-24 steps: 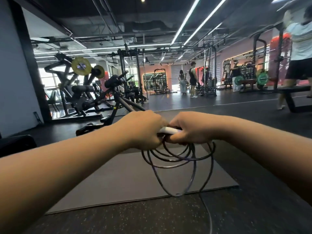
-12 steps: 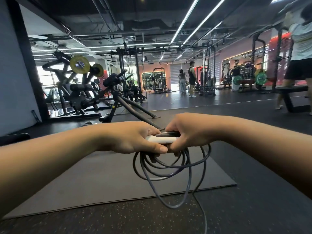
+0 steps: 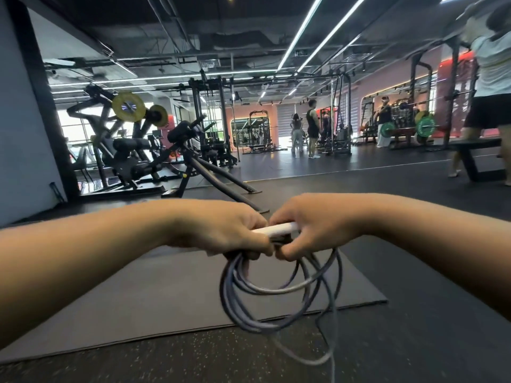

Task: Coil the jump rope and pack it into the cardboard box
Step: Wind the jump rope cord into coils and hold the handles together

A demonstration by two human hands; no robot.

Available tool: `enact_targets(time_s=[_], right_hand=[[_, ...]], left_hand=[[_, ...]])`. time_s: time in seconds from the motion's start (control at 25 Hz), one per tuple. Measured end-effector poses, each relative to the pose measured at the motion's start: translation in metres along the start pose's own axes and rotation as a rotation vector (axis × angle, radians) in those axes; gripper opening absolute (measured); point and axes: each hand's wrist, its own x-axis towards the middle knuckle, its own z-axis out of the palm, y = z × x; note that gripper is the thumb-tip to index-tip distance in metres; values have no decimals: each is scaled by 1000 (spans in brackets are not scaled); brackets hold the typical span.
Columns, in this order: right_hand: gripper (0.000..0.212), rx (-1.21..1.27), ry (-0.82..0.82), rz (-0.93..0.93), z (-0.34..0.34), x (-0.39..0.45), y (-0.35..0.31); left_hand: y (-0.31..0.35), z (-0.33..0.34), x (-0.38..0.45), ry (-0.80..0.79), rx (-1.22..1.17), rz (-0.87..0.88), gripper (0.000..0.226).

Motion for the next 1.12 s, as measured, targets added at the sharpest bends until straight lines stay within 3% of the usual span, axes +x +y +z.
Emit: enact_targets(time_s=[0.16, 0.32, 0.4, 0.56, 0.68, 0.84, 0.92, 1.04, 1.12], right_hand=[[41, 449, -109, 172, -24, -25, 24], [48, 316, -51, 302, -22, -33, 63], [57, 329, 42, 366, -13, -38, 79], [63, 400, 230, 436, 15, -40, 97], [49, 780, 402, 345, 34, -28, 96], [37, 1120, 465, 274, 64, -9, 81], [31, 1335, 425, 212, 82, 8, 67], [64, 1654, 358, -37, 100, 30, 33], [70, 1646, 442, -193, 99, 43, 8]], left_hand=[[-26, -5, -22, 12, -44, -2, 35], [-40, -18, -33, -46, 382, -101, 36], [-47, -23, -41, -92, 386, -146, 34], [-62, -17, -51, -76, 76, -116, 39], [-72, -9, -43, 260, -216, 39, 47], [-51, -1, -14, 654, -1143, 204, 32], [-30, 5, 7, 812, -1378, 260, 33], [-4, 11, 42, 979, -1538, 204, 36], [5, 13, 53, 1010, -1620, 155, 48]])
